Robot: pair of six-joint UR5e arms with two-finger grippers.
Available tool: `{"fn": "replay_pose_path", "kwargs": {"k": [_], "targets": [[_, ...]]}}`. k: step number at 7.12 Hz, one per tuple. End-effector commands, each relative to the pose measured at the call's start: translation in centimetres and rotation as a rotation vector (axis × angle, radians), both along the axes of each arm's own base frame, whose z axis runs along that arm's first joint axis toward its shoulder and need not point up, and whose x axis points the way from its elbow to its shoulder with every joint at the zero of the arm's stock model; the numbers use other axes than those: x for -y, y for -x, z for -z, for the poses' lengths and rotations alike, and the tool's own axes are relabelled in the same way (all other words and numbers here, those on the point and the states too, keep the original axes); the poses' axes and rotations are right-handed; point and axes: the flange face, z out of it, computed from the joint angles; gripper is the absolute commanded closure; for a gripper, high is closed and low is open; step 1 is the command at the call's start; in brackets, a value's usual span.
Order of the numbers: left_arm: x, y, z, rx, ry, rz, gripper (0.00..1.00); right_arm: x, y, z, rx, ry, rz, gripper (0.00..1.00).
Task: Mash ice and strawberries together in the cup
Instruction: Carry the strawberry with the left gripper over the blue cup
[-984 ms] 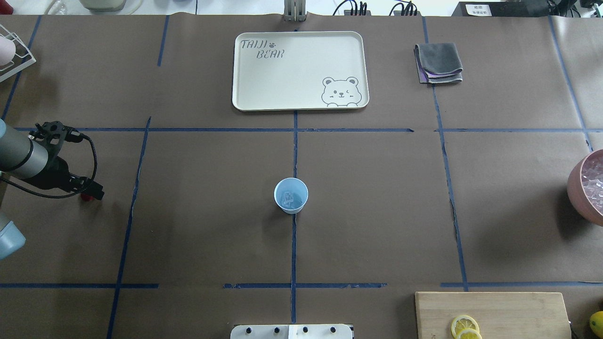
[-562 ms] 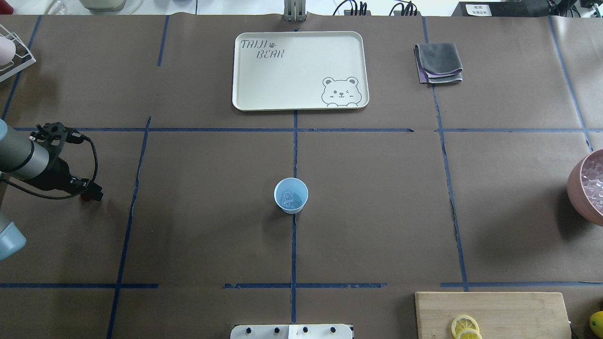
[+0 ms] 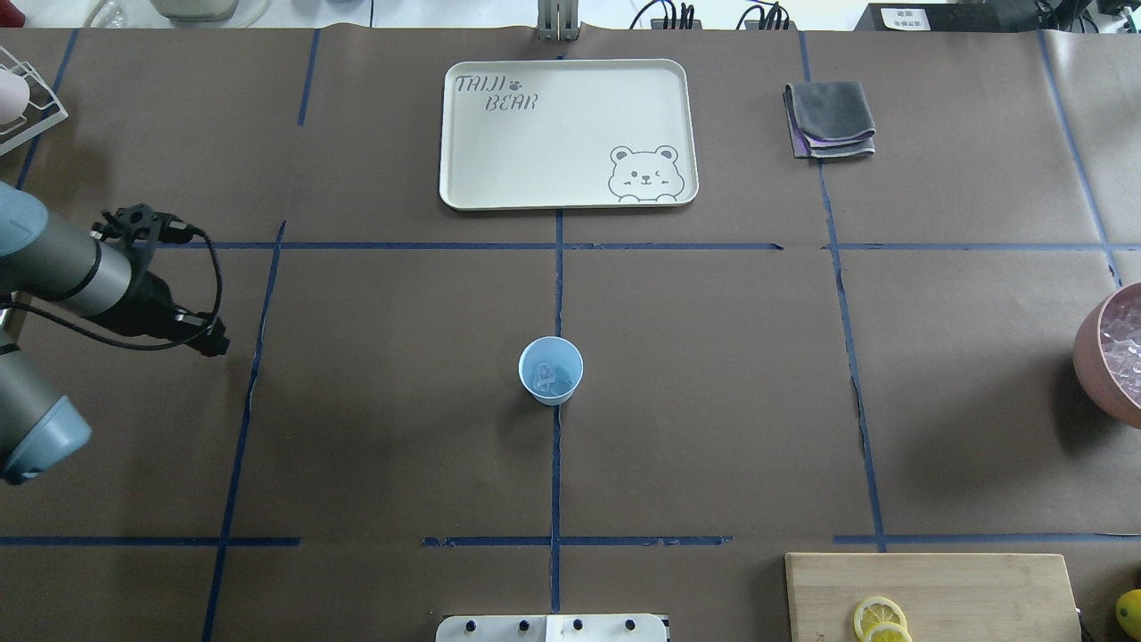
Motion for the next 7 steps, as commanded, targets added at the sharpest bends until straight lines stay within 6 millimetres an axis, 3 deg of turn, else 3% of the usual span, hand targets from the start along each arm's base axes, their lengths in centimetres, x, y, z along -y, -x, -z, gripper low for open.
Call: {"fn": "replay_pose_path", "kwargs": {"k": [1,2,3,4,7], "targets": [[-0.8,-9.5,14.0,-0.165,0.126,0.055,1.00,0.0,0.0,0.0,0.001,-0.001,0.000,0.00],[-3.0,-13.6,19.9,-0.229,0.192,0.045,1.00,0.0,0.0,0.0,0.001,-0.001,0.000,0.00],[-3.2,-14.8,24.7,-0.282,0.219,0.090,1.00,0.0,0.0,0.0,0.003,-0.001,0.000,0.00],[-4.6,-16.6,27.1,-0.307,0.214,0.097,1.00,0.0,0.0,0.0,0.003,0.001,0.000,0.00],[-7.2,-19.9,28.1,-0.305,0.175,0.122,1.00,0.0,0.0,0.1,0.006,-0.002,0.000,0.00]]}}
